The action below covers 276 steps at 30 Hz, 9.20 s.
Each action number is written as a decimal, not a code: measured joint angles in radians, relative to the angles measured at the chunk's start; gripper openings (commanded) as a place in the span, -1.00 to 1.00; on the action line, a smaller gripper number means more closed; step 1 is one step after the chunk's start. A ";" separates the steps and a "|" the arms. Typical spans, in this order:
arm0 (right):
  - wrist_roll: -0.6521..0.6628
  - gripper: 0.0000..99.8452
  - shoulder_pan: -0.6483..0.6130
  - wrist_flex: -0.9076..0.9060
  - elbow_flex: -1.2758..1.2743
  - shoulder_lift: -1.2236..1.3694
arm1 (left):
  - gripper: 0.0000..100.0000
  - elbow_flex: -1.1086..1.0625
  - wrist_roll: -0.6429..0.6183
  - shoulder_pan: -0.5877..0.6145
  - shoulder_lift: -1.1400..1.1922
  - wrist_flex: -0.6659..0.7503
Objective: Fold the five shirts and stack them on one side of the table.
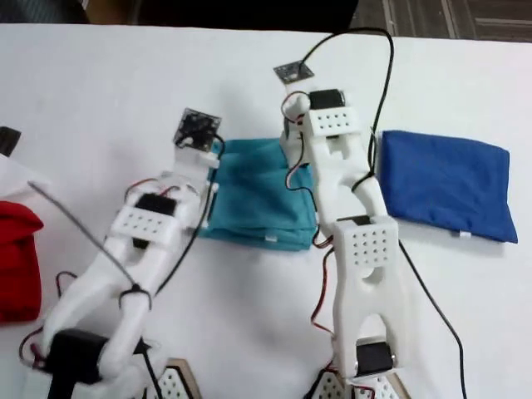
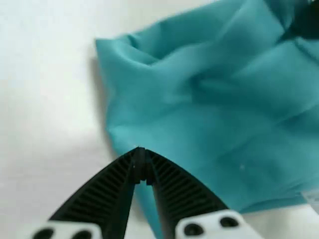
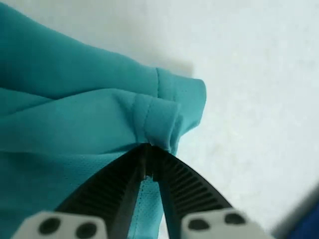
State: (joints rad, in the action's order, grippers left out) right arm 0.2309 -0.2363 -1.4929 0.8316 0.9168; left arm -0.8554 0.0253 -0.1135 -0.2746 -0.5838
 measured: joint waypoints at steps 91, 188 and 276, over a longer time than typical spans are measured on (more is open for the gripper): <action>-0.066 -0.60 -0.117 -0.184 -0.074 -0.086 | -0.95 -0.153 0.155 0.296 -0.106 -0.054; 0.354 -0.96 0.063 -0.207 -0.133 -0.577 | -0.95 -0.153 0.155 0.296 -0.106 -0.040; 0.402 -0.63 0.743 -0.083 0.196 -0.247 | -0.95 -0.153 0.155 0.296 -0.104 -0.040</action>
State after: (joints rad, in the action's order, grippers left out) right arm 0.6329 0.5063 -1.5758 1.0280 0.6697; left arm -1.0088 0.1803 0.1826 -0.3790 -0.6237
